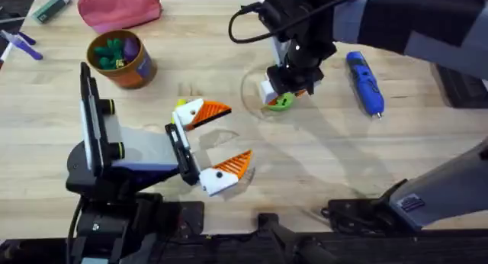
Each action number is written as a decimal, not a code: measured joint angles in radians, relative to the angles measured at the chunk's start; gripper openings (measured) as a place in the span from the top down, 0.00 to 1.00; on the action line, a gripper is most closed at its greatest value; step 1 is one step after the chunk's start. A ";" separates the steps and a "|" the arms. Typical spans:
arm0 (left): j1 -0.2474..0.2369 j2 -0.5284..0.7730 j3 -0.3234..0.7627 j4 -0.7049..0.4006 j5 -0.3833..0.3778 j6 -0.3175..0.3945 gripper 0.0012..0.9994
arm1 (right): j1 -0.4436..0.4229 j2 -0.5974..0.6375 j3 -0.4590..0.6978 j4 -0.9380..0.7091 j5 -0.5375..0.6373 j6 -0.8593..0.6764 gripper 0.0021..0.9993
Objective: Pick up the gripper from the table and insert it into the empty holder that is missing its gripper. Then pick up a screw, insert it into the mounting hole, and use the screwdriver to tighten it. Finally, clean up the table by picking up the vegetable and placing it into the bucket.
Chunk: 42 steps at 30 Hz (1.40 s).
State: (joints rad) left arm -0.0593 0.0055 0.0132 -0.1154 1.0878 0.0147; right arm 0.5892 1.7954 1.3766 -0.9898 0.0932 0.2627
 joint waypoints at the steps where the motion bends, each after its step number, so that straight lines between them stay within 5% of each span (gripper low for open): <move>1: 0.000 0.000 0.000 0.000 0.000 0.000 0.05 | -0.002 0.001 0.000 0.000 -0.005 0.003 0.41; 16: 0.000 0.000 0.000 0.000 0.000 0.000 0.05 | -0.020 0.066 -0.007 0.013 -0.012 0.022 0.48; 28: 0.000 0.000 0.000 0.000 0.000 0.000 0.05 | -0.020 0.066 -0.007 0.026 -0.012 0.022 0.66; 42: 0.000 0.000 0.000 0.000 0.000 0.000 0.05 | -0.020 0.066 -0.007 0.027 -0.011 0.024 0.99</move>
State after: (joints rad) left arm -0.0593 0.0055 0.0132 -0.1154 1.0878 0.0147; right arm 0.5690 1.8618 1.3697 -0.9623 0.0818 0.2867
